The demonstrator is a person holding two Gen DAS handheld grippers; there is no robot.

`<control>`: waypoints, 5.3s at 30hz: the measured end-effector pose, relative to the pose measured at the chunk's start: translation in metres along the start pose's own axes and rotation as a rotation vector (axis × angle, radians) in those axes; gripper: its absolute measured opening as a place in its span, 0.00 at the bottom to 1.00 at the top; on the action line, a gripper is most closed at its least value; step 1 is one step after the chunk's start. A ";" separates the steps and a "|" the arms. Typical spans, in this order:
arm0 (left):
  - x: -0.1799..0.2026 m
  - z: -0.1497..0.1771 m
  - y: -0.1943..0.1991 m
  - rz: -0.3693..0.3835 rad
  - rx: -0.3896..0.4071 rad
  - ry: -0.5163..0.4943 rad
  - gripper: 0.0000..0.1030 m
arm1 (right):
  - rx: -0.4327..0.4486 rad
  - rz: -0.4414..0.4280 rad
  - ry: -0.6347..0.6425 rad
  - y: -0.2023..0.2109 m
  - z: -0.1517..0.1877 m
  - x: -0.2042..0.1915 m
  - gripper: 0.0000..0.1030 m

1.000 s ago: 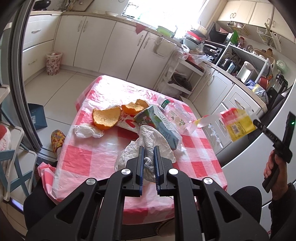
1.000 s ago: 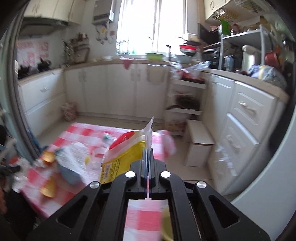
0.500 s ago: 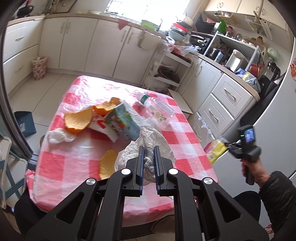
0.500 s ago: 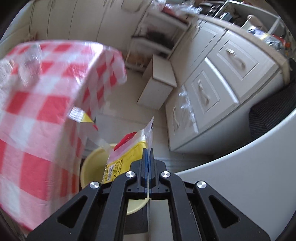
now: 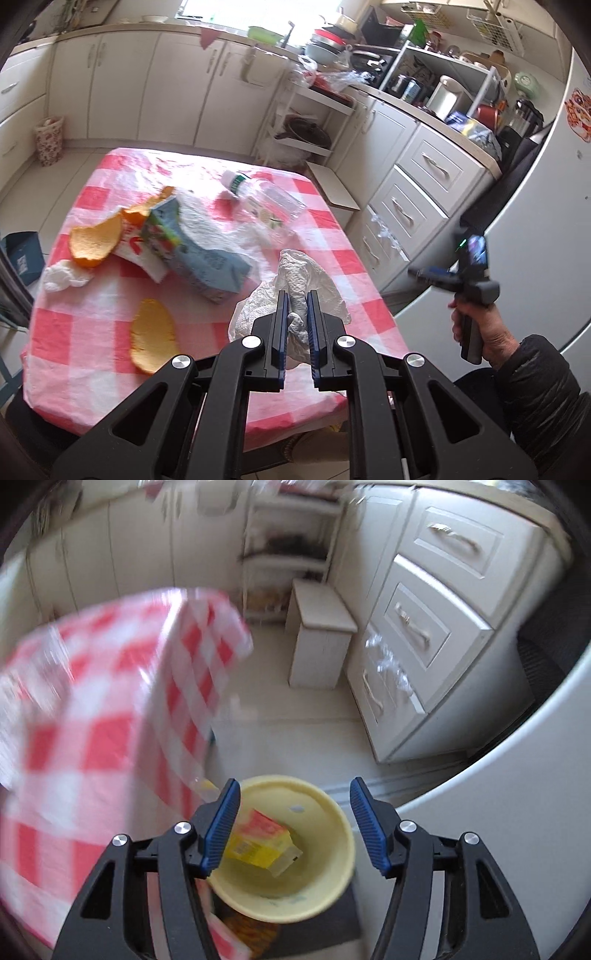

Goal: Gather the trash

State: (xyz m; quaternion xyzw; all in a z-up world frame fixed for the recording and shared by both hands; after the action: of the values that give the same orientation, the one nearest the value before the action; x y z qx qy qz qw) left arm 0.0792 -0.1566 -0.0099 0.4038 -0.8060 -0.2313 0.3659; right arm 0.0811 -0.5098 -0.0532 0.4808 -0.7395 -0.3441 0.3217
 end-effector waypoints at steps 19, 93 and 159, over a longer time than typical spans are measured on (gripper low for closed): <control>0.129 0.013 -0.102 0.128 -0.099 -0.081 0.09 | 0.634 -0.271 -0.189 0.198 -0.063 -0.007 0.82; -0.166 0.052 -0.040 -0.302 -0.038 0.304 0.65 | 0.148 -0.489 0.671 0.076 0.017 -0.356 0.82; -0.122 0.039 -0.082 -0.186 -0.137 -0.053 0.08 | -0.163 -0.434 0.557 0.007 0.053 -0.306 0.44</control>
State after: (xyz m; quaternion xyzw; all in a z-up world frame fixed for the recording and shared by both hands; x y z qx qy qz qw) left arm 0.1378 -0.1001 -0.1385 0.4446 -0.7567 -0.3291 0.3483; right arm 0.1355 -0.2119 -0.1211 0.6745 -0.4743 -0.3182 0.4677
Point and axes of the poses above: each gripper's, at about its wrist camera, not at the fingertips, and y roughly against the way its jaws point, x to its right, z to its underside, the point moved 9 cm from there along -y, roughly the way its jaws point, and after that the axes turned 5 degrees about -x, right-handed, at the moved point
